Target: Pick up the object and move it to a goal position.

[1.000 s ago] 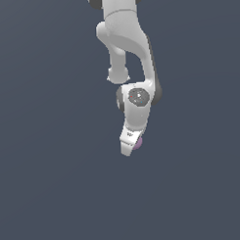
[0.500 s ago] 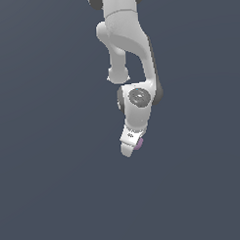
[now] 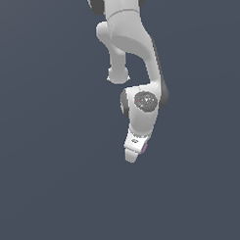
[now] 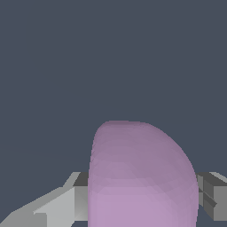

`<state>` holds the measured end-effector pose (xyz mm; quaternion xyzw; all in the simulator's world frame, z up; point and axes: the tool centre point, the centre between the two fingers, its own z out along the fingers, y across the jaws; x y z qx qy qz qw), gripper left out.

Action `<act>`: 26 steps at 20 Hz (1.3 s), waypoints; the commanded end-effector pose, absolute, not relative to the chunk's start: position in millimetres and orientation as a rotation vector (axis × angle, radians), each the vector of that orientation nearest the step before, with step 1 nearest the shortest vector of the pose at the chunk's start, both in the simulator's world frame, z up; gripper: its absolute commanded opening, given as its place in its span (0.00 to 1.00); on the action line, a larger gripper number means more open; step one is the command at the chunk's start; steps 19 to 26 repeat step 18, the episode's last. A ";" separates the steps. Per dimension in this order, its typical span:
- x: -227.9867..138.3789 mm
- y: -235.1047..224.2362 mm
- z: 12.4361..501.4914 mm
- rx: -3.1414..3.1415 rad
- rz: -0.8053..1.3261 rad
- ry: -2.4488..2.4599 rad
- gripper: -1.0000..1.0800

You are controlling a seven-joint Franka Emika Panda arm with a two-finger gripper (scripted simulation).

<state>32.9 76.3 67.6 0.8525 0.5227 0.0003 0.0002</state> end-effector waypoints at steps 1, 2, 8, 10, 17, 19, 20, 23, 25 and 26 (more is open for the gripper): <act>44.4 81.3 71.9 2.678 0.002 1.642 0.00; 49.2 83.2 73.2 2.678 0.001 1.642 0.00; 70.6 92.0 80.6 2.678 0.001 1.642 0.00; 75.2 93.8 82.1 2.678 0.001 1.642 0.00; 83.2 96.8 84.6 2.678 0.001 1.642 0.00; 83.3 96.9 84.6 2.678 0.001 1.642 0.00; 83.3 96.9 84.6 2.678 0.001 1.642 0.00; 83.3 96.9 84.6 2.678 0.001 1.642 0.00; 83.3 96.9 84.6 2.678 0.001 1.642 0.00; 83.3 96.9 84.6 2.678 0.001 1.642 0.00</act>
